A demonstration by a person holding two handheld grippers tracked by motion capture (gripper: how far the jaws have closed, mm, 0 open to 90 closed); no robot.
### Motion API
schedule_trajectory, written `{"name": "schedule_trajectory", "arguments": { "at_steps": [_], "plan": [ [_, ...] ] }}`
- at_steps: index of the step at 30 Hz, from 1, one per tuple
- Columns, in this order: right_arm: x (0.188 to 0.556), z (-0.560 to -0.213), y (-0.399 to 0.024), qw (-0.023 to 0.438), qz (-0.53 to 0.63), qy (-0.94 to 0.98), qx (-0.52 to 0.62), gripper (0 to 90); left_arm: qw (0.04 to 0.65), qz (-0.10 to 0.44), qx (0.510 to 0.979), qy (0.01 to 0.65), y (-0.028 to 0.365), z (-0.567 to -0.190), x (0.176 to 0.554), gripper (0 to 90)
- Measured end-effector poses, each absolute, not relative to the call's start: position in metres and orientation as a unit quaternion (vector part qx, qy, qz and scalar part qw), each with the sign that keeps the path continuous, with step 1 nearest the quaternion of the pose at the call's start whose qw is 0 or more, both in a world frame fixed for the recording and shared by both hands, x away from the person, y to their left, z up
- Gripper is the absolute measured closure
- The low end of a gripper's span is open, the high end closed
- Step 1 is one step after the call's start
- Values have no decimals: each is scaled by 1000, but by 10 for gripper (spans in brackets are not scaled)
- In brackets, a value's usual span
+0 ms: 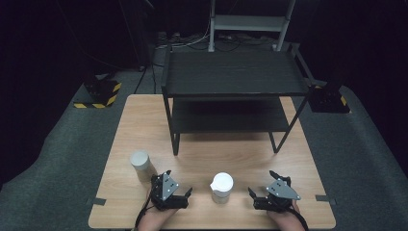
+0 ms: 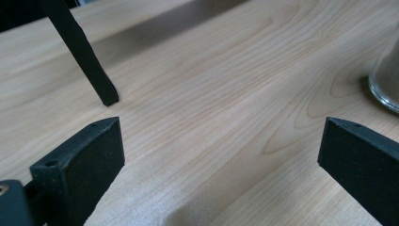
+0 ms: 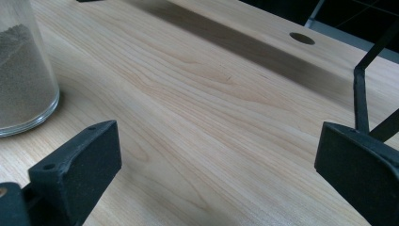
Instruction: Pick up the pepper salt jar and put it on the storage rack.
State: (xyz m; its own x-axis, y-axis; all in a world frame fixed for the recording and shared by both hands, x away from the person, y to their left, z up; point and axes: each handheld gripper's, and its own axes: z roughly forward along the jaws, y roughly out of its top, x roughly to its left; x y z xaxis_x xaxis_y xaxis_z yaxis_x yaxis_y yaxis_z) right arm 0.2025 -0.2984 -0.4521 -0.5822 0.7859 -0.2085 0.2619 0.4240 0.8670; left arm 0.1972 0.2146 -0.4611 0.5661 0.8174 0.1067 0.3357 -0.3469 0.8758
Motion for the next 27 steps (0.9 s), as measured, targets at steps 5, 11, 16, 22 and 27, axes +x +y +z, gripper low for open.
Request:
{"name": "schedule_trajectory", "arguments": {
  "at_steps": [5, 11, 16, 22, 27],
  "plan": [
    [203, -452, -299, 311, 420, 785, 333, 0, 444, 279, 769, 366, 218, -459, 195, 11],
    [202, -452, -299, 312, 421, 784, 332, 0, 458, 278, 759, 369, 224, -454, 191, 5],
    [203, -452, -299, 312, 420, 785, 332, 0, 473, 280, 748, 371, 230, -448, 188, 5],
    [202, -452, -298, 312, 420, 785, 331, 0, 494, 281, 736, 368, 238, -440, 182, 5],
    [203, -452, -299, 312, 420, 786, 330, 0, 507, 284, 728, 365, 242, -435, 178, 5]
  ]
}}
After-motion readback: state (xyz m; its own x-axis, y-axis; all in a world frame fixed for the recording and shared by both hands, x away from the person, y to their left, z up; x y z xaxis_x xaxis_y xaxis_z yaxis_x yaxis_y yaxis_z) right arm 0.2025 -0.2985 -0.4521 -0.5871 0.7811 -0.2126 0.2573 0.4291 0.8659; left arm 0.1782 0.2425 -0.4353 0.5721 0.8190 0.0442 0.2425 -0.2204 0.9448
